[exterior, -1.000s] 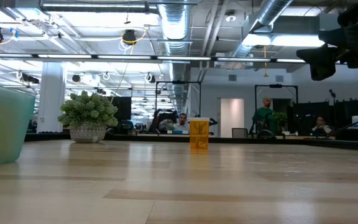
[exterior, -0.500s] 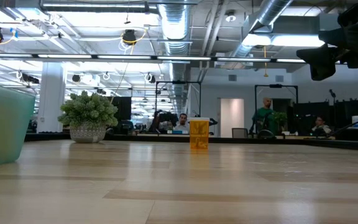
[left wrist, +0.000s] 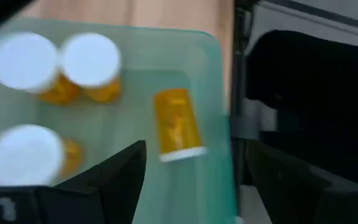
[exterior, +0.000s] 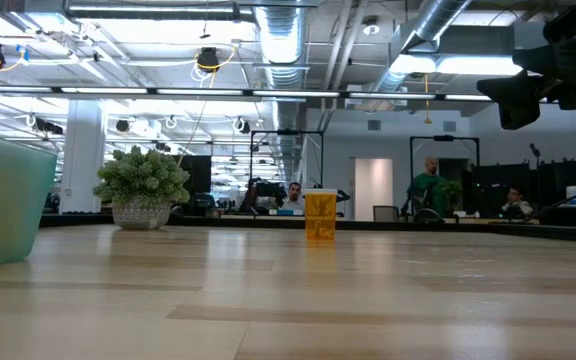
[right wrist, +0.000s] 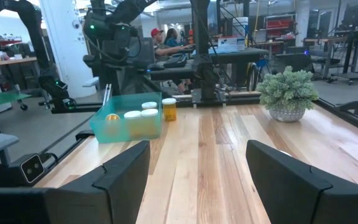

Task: Pick and place pill bottles into a basket
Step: Move the green bin to the center of the table

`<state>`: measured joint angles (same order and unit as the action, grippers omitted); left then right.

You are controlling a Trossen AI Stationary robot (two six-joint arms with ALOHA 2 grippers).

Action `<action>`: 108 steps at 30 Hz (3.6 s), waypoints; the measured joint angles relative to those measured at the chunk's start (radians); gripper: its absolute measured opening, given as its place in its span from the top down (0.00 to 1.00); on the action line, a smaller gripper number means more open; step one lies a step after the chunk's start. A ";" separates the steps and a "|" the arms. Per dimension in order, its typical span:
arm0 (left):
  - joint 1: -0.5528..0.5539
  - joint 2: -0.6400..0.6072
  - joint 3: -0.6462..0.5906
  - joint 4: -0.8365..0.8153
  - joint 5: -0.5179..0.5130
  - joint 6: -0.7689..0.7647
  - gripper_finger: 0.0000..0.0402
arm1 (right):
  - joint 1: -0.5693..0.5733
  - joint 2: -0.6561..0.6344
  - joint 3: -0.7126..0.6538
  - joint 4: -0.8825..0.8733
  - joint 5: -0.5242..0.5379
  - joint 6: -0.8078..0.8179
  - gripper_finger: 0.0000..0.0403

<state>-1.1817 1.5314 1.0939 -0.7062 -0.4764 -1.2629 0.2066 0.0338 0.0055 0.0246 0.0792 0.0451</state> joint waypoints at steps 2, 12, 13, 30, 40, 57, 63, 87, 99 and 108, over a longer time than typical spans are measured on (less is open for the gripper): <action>0.009 0.000 0.000 0.023 0.040 0.000 0.34 | 0.000 0.000 0.000 0.000 0.000 0.000 0.35; 0.035 0.104 0.016 0.109 0.215 0.012 0.49 | 0.000 0.000 0.000 0.000 0.000 0.000 0.35; 0.036 0.121 0.023 0.113 0.225 0.017 0.51 | 0.000 0.000 0.000 0.000 0.000 0.000 0.35; 0.037 0.239 0.107 0.072 0.230 0.003 0.55 | 0.000 0.000 0.000 0.000 0.000 0.000 0.35; 0.037 0.239 0.107 0.021 0.174 0.000 0.83 | 0.000 0.000 0.000 0.000 0.000 0.000 0.35; 0.133 0.238 0.107 0.014 0.124 0.250 1.00 | 0.000 0.000 0.000 0.000 0.000 0.000 0.35; 0.234 0.238 0.107 0.021 0.097 0.440 1.00 | 0.000 0.000 0.000 0.000 0.000 0.000 0.35; 0.620 0.237 0.058 0.401 0.168 1.044 1.00 | 0.000 0.000 0.000 0.000 0.000 0.000 0.35; 0.659 0.237 -0.025 0.500 0.202 1.044 1.00 | 0.000 0.000 0.000 0.000 0.000 0.000 0.35; 0.665 0.237 -0.026 0.498 0.180 1.054 0.87 | 0.000 0.000 0.000 0.000 0.000 0.000 0.35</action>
<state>-0.5163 1.7683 1.0683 -0.2083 -0.2963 -0.2092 0.2067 0.0334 0.0052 0.0246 0.0792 0.0452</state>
